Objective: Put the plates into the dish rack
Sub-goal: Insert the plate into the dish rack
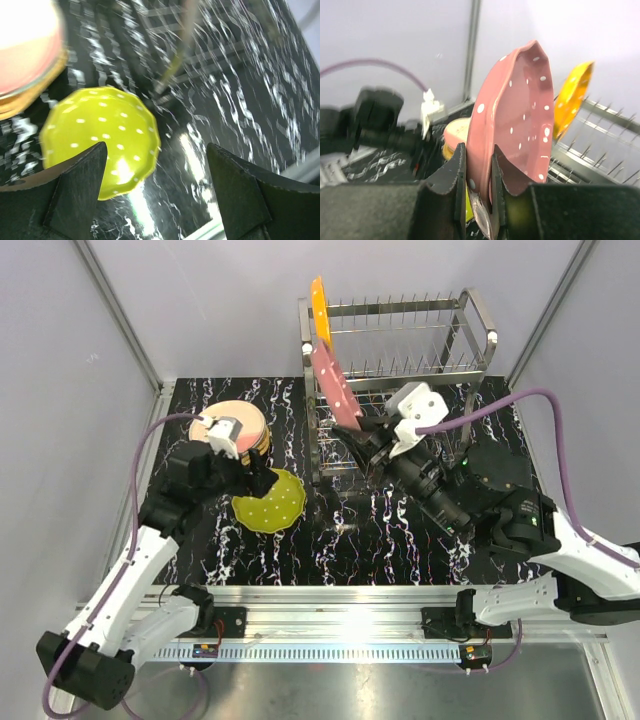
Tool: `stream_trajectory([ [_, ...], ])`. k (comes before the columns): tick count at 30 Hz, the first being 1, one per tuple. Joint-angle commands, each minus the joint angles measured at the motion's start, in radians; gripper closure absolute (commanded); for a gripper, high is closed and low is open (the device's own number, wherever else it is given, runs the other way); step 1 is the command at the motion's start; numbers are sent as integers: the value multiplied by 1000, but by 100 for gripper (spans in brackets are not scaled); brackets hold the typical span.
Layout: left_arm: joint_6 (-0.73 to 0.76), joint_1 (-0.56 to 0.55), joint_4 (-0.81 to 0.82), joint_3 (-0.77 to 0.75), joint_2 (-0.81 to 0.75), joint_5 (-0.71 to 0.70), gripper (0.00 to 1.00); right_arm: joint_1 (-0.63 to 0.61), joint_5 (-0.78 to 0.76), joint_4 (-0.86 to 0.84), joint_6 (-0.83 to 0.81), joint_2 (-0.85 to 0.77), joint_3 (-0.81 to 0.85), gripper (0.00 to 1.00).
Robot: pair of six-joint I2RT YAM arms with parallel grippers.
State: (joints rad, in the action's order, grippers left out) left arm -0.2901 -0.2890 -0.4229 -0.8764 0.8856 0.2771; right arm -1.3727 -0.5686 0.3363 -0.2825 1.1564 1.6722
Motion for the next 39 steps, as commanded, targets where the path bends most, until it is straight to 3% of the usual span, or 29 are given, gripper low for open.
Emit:
stream_trajectory([
  [1, 95, -105, 59, -38, 23, -91, 16, -5, -85, -209, -130, 19, 119, 100],
  [10, 20, -237, 410, -4, 174, -183, 9, 21, -154, -286, -228, 126, 287, 100],
  [14, 31, -289, 481, -91, 327, -249, 9, 176, -56, -185, -86, 158, 365, 100],
  [16, 25, -292, 495, -124, 416, -247, 9, 295, 33, -113, -25, 183, 399, 100],
  [25, -26, -294, 572, -191, 593, -301, 12, 452, 191, -17, 66, 307, 605, 100],
  [28, -32, -294, 599, -188, 628, -329, 22, 500, 246, 6, 106, 345, 668, 100],
  [34, -27, -294, 589, -211, 670, -372, 24, 589, 315, -11, 179, 391, 687, 100],
  [39, 19, -282, 567, -236, 685, -394, 33, 714, 464, -54, 316, 420, 670, 100],
])
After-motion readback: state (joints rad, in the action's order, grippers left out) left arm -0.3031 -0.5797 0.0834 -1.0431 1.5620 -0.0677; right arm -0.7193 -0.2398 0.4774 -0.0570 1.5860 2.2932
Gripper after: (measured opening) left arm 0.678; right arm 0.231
